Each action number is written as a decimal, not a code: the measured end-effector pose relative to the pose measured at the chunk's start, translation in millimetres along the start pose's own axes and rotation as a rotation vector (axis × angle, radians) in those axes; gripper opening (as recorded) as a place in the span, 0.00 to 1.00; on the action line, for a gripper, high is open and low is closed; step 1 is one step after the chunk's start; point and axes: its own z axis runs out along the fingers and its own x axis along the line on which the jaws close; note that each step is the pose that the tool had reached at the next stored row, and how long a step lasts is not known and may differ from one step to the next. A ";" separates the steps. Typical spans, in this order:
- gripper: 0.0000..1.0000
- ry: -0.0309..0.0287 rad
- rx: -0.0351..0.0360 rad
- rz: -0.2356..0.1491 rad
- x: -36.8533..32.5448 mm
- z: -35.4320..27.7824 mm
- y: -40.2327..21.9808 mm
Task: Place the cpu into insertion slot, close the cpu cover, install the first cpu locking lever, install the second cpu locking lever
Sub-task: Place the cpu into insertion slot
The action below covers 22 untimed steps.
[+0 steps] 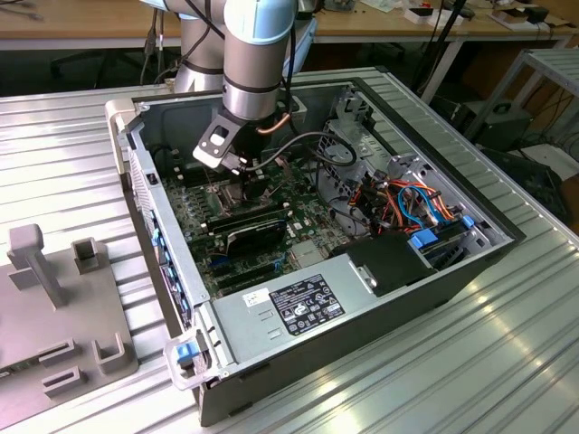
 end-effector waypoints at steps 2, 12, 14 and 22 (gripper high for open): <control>0.55 0.0000 0.0001 0.000 0.0 0.0 0.1; 0.55 0.0000 0.0000 0.000 0.0 0.0 0.4; 0.55 0.0000 0.0000 0.000 0.0 0.0 0.5; 0.55 -0.0001 0.0000 0.001 0.0 0.0 0.8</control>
